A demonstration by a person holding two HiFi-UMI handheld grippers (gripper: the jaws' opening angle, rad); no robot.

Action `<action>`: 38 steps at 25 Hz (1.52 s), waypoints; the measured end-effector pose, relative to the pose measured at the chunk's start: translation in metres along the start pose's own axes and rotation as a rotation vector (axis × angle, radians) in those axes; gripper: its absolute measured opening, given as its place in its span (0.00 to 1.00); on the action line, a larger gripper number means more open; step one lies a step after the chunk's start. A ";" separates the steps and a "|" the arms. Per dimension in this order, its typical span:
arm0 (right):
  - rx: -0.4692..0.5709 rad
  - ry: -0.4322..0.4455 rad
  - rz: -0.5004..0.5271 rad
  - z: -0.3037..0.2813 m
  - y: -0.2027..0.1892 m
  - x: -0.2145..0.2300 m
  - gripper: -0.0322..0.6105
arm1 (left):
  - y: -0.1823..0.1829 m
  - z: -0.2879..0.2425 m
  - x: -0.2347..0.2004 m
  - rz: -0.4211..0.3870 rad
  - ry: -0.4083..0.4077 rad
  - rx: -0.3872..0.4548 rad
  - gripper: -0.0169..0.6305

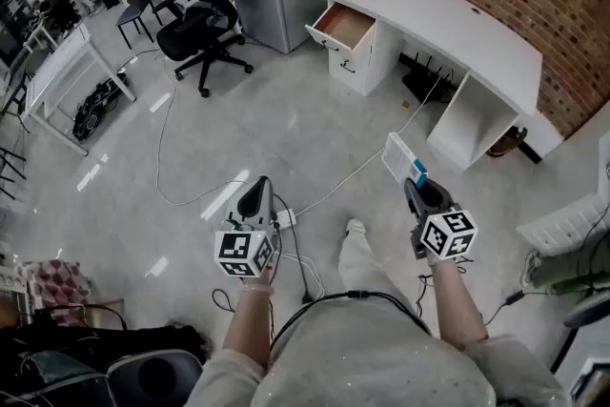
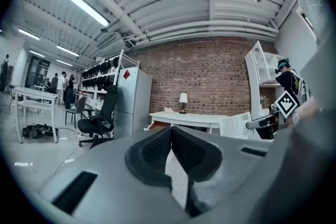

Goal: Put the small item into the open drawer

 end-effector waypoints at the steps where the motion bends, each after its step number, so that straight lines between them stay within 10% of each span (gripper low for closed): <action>1: -0.002 0.004 0.002 -0.010 0.002 0.001 0.17 | 0.000 -0.006 -0.007 0.003 0.007 -0.002 0.04; 22: -0.061 0.128 0.002 -0.232 0.076 0.069 0.17 | 0.015 -0.189 -0.121 0.061 0.120 -0.048 0.04; 38: -0.061 0.097 -0.054 -0.287 0.091 0.120 0.17 | 0.014 -0.274 -0.140 0.064 0.085 -0.051 0.04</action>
Point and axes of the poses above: the fingertips, and each gripper's own axes: z backward along the fingers, x to its right, y out of its top, the point moved 3 cm from there along z, backward along the fingers, and after that the axes turned 15 degrees about -y, right-handed, at the moved point
